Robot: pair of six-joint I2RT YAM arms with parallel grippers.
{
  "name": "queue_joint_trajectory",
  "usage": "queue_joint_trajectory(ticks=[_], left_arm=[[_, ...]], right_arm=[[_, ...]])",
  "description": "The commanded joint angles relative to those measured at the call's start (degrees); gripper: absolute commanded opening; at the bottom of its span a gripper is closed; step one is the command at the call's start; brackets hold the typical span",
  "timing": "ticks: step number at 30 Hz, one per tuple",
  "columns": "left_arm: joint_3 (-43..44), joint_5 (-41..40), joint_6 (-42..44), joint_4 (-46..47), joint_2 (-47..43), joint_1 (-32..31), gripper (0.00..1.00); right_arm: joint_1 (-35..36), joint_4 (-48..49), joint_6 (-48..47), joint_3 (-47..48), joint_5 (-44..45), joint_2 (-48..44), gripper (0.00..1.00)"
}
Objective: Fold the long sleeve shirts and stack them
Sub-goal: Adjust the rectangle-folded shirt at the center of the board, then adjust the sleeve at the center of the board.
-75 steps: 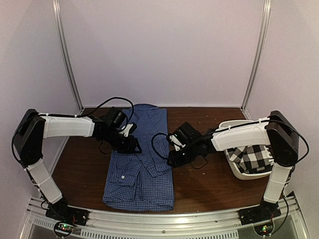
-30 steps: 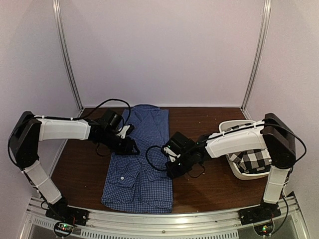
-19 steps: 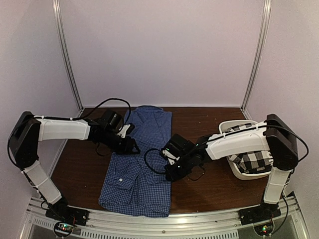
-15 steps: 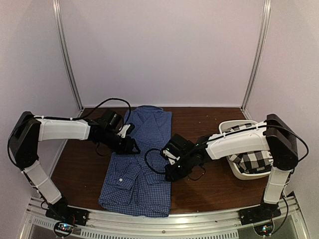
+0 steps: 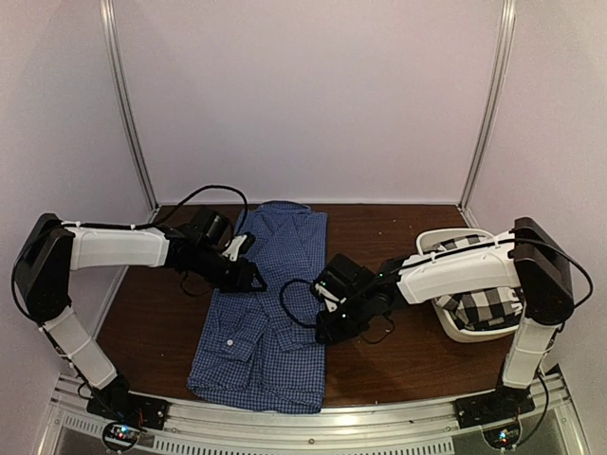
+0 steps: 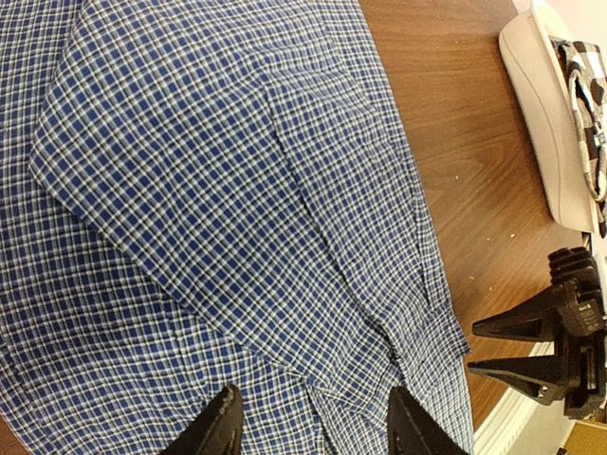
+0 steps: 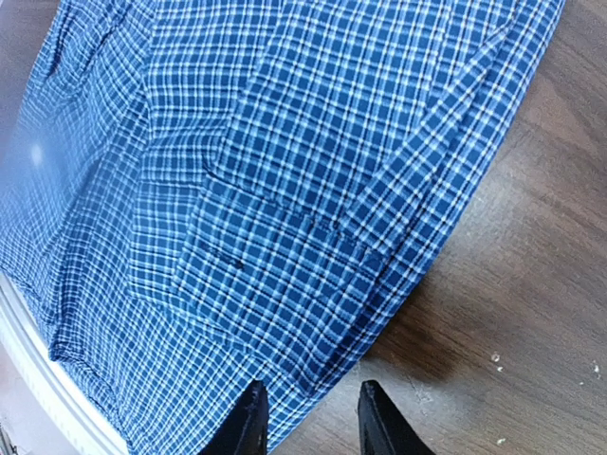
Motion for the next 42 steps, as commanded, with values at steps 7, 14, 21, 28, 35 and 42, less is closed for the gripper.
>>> queue_joint_trajectory(ticks=[7, 14, 21, 28, 35, 42], left_arm=[[-1.0, 1.3, 0.5, 2.6, -1.4, 0.4, 0.53], [-1.3, 1.6, 0.7, 2.9, -1.5, 0.4, 0.53], [-1.7, 1.5, 0.7, 2.9, -1.7, 0.4, 0.53], [-2.0, 1.7, 0.7, 3.0, -1.7, 0.4, 0.53], [-1.6, 1.4, -0.1, 2.9, -1.6, 0.4, 0.53], [-1.0, -0.8, -1.9, 1.0, -1.9, 0.4, 0.52]], right_arm=[[0.3, 1.7, 2.1, -0.5, 2.1, -2.5, 0.27], [0.6, 2.0, 2.0, -0.5, 1.1, -1.4, 0.26], [0.6, 2.5, 2.1, -0.1, 1.0, 0.0, 0.24], [0.7, 3.1, 2.1, 0.3, 0.5, 1.1, 0.24], [0.7, 2.1, 1.0, 0.6, 0.5, 1.1, 0.17], [0.6, -1.2, 0.9, 0.4, -0.6, 0.6, 0.04]])
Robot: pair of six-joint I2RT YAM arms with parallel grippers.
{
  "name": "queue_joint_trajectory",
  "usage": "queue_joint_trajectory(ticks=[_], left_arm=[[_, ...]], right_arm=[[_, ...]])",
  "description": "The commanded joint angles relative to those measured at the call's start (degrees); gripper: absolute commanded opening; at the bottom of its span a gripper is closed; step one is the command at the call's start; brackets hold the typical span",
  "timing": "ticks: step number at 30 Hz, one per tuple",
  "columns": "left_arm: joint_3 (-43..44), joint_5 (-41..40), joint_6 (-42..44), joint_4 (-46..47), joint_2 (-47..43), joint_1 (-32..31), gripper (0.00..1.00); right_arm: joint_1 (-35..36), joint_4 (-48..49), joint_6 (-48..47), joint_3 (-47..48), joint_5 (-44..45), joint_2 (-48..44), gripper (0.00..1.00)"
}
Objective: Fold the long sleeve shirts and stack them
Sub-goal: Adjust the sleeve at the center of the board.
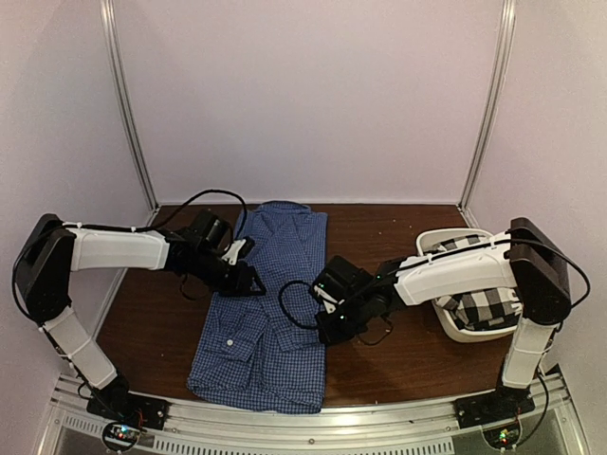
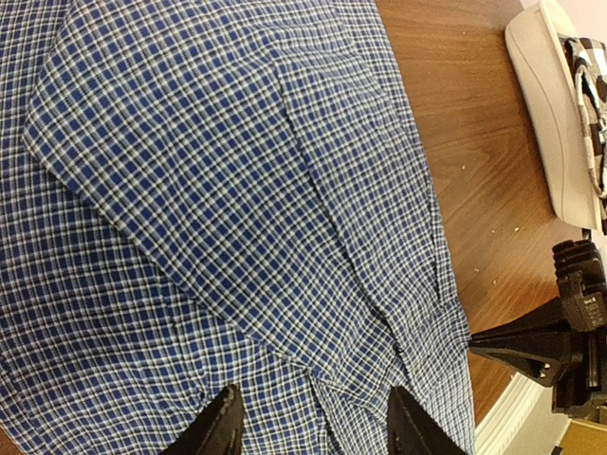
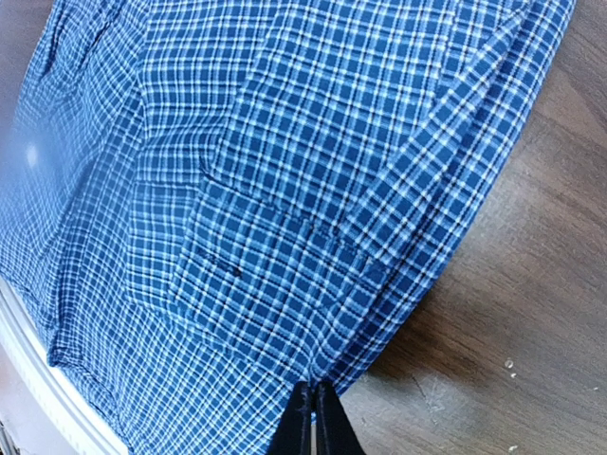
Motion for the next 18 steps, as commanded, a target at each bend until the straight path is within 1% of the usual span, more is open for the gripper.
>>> queue_joint_trajectory(ticks=[1, 5, 10, 14, 18], left_arm=[[1.2, -2.3, -1.0, -0.5, -1.8, 0.4, 0.52], [3.3, -5.4, -1.1, -2.3, -1.5, 0.5, 0.52], [5.8, -9.6, -1.3, -6.0, -2.5, 0.6, 0.53], [5.7, -9.3, -2.4, -6.4, -4.0, 0.7, 0.53], [6.2, -8.8, -2.9, -6.9, -4.3, 0.7, 0.53]], right_arm=[[0.2, -2.7, -0.2, 0.2, -0.6, -0.1, 0.03], [0.2, -4.2, -0.3, 1.5, -2.3, 0.7, 0.0], [0.4, -6.0, -0.4, 1.2, -2.2, 0.2, 0.0], [0.6, -3.2, 2.6, -1.7, -5.3, -1.7, 0.0], [1.4, -3.7, 2.9, -2.1, -6.3, -1.4, 0.0]])
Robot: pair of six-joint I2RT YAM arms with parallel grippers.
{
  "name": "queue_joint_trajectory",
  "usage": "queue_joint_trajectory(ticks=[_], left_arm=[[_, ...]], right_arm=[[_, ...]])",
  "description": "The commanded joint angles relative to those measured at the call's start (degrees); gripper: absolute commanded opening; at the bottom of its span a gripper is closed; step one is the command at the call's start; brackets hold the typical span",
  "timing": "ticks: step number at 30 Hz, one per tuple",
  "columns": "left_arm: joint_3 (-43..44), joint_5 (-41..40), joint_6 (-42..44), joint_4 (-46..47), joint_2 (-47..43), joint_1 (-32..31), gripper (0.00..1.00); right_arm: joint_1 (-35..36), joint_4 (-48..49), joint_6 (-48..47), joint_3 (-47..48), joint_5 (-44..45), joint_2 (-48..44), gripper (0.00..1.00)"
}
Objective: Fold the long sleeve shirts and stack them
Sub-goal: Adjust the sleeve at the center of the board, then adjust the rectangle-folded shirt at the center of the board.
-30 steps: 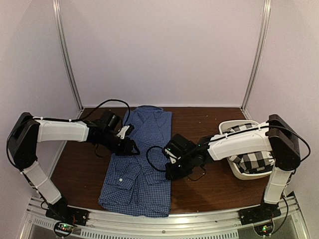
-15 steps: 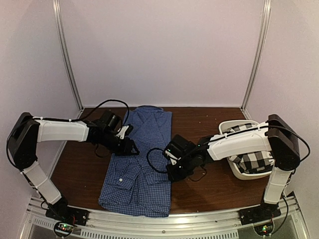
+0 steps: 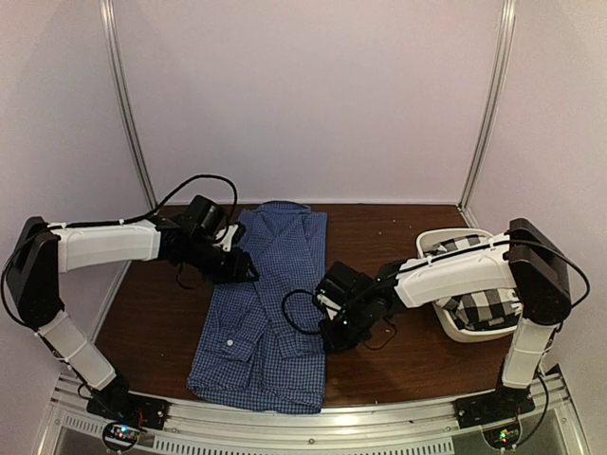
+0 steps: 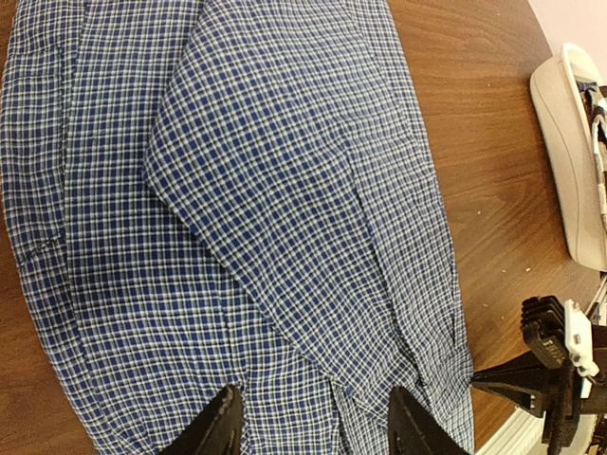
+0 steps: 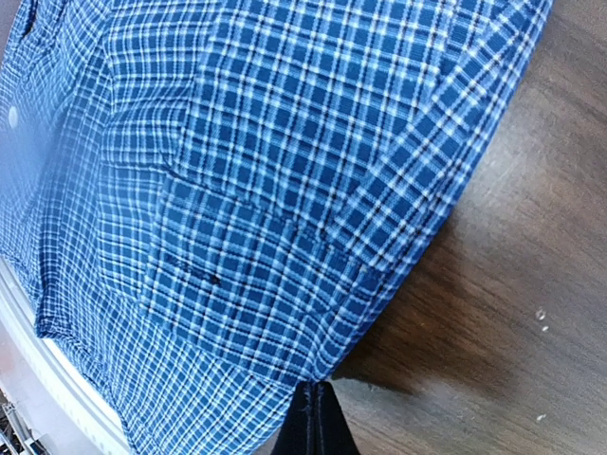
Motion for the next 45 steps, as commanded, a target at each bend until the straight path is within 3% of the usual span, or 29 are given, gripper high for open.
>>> queue_joint_trajectory(ticks=[1, 15, 45], left_arm=[[1.9, -0.5, -1.1, -0.7, -1.4, 0.5, 0.53], [-0.9, 0.2, -0.6, 0.1, -2.5, 0.5, 0.53], [2.1, 0.5, -0.8, 0.0, -0.3, 0.5, 0.53]], right_arm=[[1.5, -0.4, 1.5, -1.5, -2.6, -1.3, 0.0], [3.4, -1.4, 2.7, -3.2, -2.0, -1.7, 0.0], [3.7, -6.7, 1.0, -1.7, -3.5, -2.3, 0.0]])
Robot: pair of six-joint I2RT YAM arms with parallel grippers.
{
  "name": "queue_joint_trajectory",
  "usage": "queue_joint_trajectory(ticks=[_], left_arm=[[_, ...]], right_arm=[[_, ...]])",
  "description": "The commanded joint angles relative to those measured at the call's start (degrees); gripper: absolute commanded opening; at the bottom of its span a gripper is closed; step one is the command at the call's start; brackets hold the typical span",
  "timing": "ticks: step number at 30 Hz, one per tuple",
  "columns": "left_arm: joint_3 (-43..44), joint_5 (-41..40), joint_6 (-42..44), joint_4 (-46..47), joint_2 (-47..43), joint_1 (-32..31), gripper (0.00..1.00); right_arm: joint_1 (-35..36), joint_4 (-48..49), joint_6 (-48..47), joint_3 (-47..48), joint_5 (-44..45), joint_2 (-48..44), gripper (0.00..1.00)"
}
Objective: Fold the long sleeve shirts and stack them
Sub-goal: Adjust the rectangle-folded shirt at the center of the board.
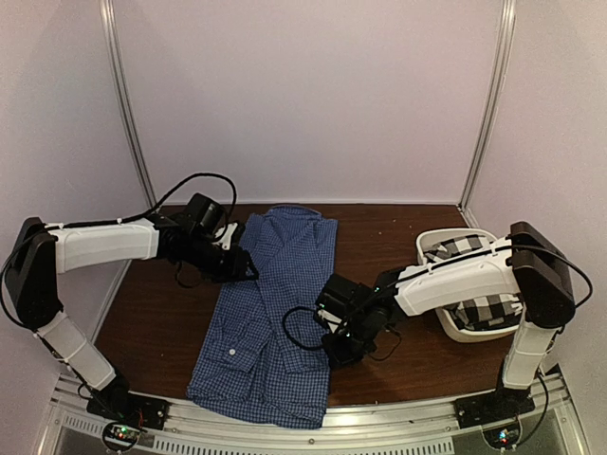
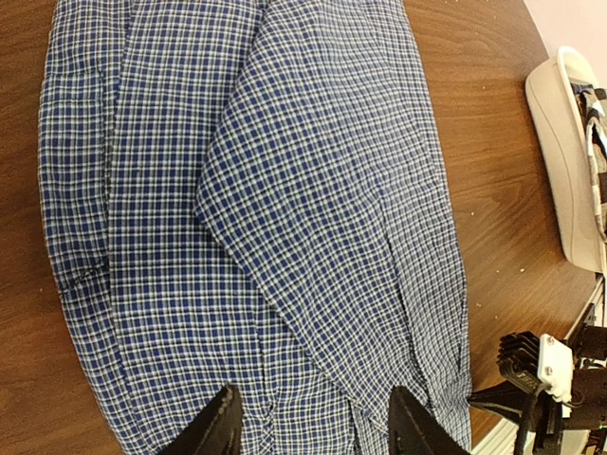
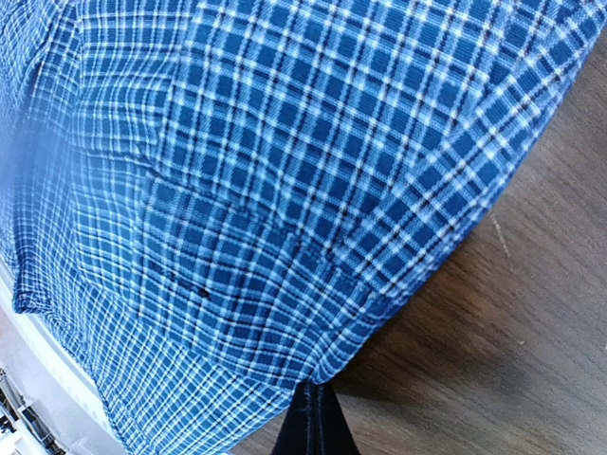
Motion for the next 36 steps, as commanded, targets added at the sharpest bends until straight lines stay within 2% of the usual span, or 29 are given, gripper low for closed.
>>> queue_joint_trajectory(ticks=[1, 9, 17, 25, 36], left_arm=[[1.6, 0.4, -0.3, 1.1, 0.7, 0.4, 0.53], [1.5, 0.6, -0.9, 1.1, 0.5, 0.4, 0.53], [-3.6, 3.6, -1.7, 5.4, -3.9, 0.4, 0.54], [-5.6, 4.7, -1.0, 7.9, -6.1, 0.4, 0.54], [-9.1, 9.0, -2.2, 13.4, -2.6, 0.4, 0.53]], right_arm=[[0.6, -2.2, 0.0, -0.2, -1.1, -1.4, 0.0], [0.6, -2.7, -0.6, 0.9, -0.8, -1.3, 0.0], [0.7, -1.3, -2.1, -1.0, 2.5, -3.9, 0.0], [0.8, 4.1, 0.8, -1.8, 3.9, -5.2, 0.01], [2.8, 5.9, 3.5, -1.3, 5.9, -6.1, 0.01]])
